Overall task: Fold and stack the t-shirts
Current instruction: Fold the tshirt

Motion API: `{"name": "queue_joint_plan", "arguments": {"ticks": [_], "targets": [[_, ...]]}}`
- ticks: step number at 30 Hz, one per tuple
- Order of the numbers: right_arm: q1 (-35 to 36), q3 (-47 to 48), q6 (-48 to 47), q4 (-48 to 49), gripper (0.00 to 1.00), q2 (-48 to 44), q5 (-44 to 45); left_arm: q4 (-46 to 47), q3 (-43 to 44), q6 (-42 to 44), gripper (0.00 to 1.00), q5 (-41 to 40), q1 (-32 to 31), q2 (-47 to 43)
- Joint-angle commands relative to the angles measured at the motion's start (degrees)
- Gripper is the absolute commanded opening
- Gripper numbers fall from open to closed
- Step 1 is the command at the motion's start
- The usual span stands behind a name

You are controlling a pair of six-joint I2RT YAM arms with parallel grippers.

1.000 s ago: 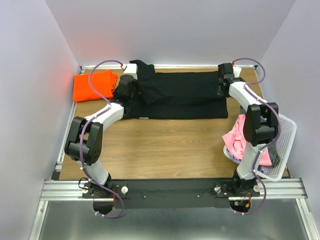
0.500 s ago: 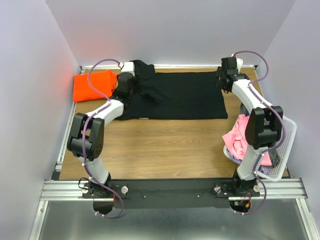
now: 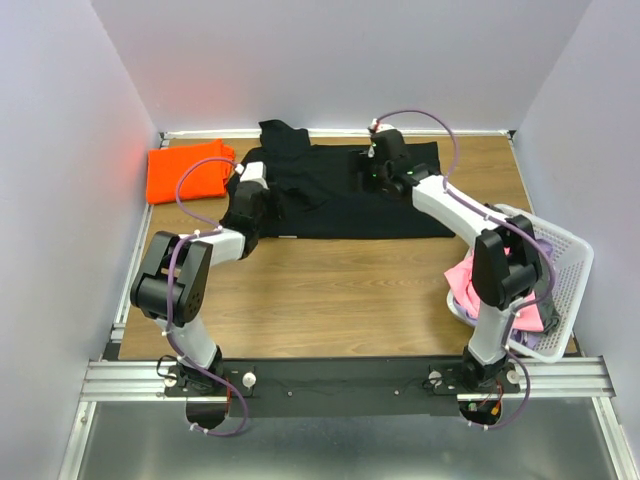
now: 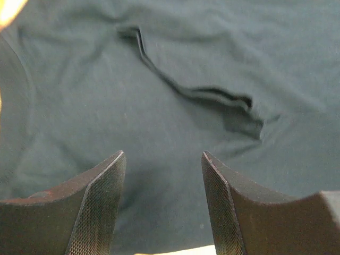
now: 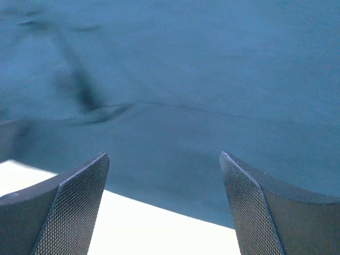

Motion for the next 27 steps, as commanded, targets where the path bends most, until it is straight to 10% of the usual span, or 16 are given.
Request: {"name": "queue_joint_plan", "arguments": {"ticks": [1, 27], "targets": [[1.3, 1.6, -3.0, 7.5, 0.91, 3.7, -11.2, 6.4, -3.1, -3.9, 0.67, 3.6, 0.3, -1.6], [6.7, 24.2, -10.5, 10.6, 0.90, 29.2, -23.1, 8.3, -7.6, -10.0, 0.66, 3.7, 0.2, -2.3]]}}
